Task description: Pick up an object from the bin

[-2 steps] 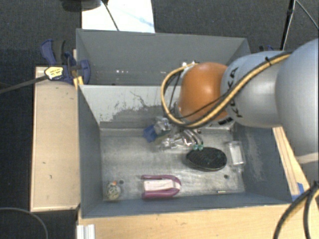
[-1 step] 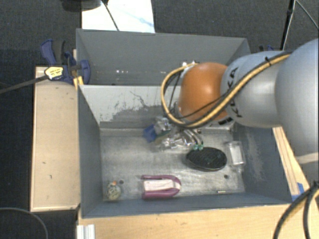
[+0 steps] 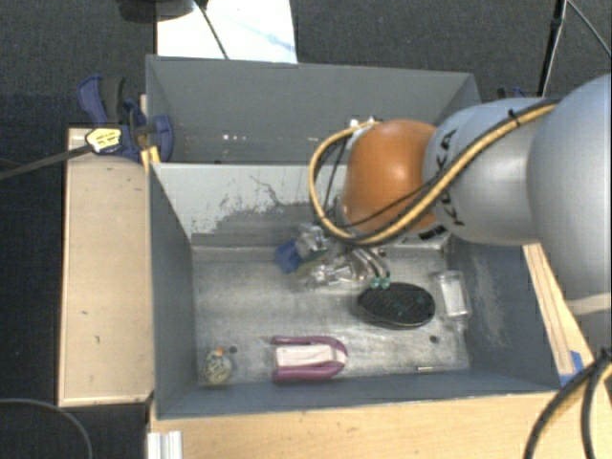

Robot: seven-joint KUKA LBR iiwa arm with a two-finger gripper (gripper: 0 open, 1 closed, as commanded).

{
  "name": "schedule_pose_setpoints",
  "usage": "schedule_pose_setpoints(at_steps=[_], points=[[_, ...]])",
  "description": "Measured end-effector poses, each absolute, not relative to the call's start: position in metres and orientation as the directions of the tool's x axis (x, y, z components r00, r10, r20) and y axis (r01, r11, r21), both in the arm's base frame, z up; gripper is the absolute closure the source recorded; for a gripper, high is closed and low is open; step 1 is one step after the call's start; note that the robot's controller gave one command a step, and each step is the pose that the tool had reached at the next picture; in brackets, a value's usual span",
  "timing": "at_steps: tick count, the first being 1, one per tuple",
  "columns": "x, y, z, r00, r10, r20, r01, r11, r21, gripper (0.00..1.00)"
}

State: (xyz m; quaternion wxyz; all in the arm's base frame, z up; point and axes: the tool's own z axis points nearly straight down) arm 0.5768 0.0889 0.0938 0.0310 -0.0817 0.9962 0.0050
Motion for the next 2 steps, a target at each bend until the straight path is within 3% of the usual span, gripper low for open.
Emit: schedule_pose_setpoints(at_steps=[2], points=[[0.5768,0.0889,0.0938,-0.985,-0.160,-0.062,-0.161,0.987,0.005,1.00]])
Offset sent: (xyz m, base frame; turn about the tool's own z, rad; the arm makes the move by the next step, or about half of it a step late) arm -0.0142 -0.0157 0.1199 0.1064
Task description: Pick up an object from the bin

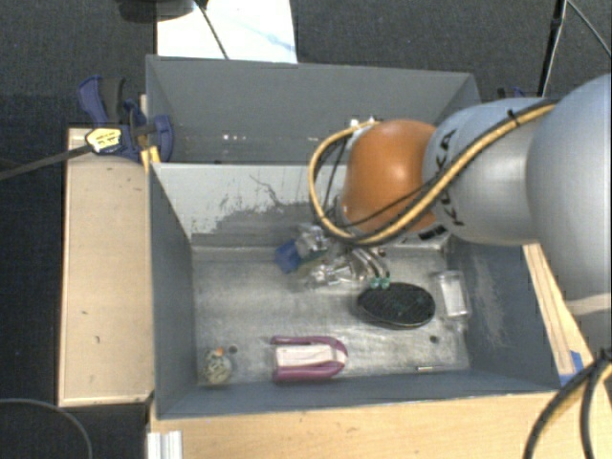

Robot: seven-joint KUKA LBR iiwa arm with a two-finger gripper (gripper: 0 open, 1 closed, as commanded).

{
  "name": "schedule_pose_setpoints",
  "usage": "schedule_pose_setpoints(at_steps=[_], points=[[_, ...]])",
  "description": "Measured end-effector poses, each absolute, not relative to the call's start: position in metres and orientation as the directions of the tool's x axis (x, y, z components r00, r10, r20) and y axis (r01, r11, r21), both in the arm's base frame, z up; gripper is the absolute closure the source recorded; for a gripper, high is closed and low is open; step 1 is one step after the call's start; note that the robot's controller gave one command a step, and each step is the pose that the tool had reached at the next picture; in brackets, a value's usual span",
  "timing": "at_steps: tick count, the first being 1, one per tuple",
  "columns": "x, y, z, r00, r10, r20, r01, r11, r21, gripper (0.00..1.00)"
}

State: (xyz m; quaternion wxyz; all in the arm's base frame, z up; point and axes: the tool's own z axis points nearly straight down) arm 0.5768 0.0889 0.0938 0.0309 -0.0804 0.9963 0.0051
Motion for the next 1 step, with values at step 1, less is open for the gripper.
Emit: schedule_pose_setpoints(at_steps=[1], points=[[0.5768,0.0889,0.0938,-0.985,-0.159,-0.062,-0.159,0.987,0.005,1.00]])
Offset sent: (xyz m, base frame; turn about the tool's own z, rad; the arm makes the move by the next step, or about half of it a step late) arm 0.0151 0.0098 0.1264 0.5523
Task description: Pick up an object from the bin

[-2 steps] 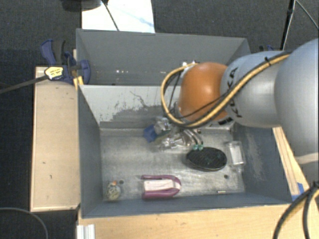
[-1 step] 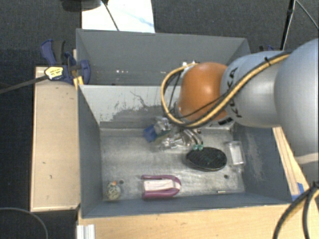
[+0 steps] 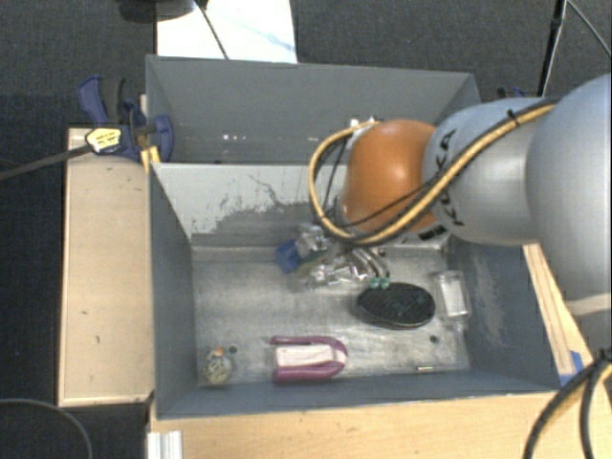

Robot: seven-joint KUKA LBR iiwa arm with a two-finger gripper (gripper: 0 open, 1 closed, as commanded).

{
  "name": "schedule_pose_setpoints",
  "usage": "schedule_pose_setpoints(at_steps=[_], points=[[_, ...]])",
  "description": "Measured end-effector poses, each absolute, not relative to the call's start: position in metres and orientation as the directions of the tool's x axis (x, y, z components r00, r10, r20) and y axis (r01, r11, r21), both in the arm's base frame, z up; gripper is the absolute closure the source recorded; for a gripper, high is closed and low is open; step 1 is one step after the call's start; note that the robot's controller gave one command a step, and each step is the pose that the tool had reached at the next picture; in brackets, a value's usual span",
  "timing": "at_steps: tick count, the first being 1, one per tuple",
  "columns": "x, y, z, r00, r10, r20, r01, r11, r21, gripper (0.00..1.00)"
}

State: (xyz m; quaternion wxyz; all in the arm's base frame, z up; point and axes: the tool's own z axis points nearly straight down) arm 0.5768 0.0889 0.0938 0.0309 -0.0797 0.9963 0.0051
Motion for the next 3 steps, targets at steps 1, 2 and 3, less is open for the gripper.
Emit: schedule_pose_setpoints(at_steps=[1,2,3], points=[[0.5768,0.0889,0.0938,-0.986,-0.158,-0.062,-0.158,0.987,0.005,1.00],[0.5768,0.0889,0.0938,-0.986,-0.157,-0.062,-0.157,0.988,0.005,1.00],[0.5768,0.0889,0.0938,-0.986,-0.155,-0.062,-0.156,0.988,0.006,1.00]])
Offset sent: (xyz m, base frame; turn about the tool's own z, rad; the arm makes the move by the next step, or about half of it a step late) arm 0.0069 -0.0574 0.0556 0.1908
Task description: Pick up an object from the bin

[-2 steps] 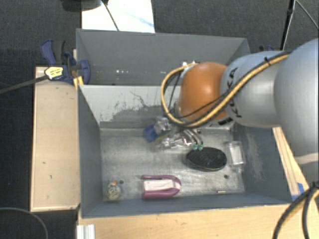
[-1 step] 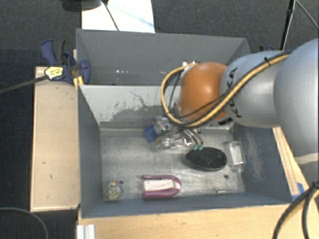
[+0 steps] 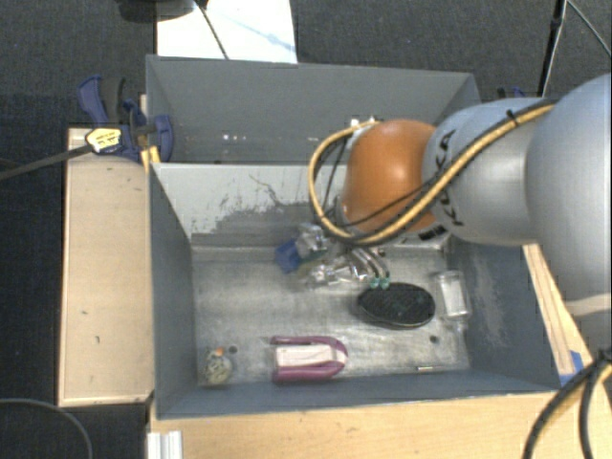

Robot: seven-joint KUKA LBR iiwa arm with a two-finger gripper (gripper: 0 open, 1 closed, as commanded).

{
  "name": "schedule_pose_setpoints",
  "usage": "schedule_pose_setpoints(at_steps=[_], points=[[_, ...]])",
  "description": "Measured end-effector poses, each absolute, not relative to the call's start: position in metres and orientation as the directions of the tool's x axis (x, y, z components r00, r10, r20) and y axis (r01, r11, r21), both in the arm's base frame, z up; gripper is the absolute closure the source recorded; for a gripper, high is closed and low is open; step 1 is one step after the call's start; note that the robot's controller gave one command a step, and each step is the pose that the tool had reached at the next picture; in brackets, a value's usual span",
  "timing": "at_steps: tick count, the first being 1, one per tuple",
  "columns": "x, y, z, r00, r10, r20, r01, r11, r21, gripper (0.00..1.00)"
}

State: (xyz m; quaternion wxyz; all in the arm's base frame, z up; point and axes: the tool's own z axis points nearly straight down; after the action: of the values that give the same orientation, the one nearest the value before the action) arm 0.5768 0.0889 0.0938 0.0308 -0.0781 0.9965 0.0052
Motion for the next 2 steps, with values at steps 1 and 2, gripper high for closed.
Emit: schedule_pose_setpoints(at_steps=[1,2], points=[[0.5768,0.0889,0.0938,-0.986,-0.154,-0.062,-0.155,0.988,0.006,1.00],[0.5768,0.0889,0.0938,-0.986,-0.154,-0.062,-0.154,0.988,0.006,1.00]])
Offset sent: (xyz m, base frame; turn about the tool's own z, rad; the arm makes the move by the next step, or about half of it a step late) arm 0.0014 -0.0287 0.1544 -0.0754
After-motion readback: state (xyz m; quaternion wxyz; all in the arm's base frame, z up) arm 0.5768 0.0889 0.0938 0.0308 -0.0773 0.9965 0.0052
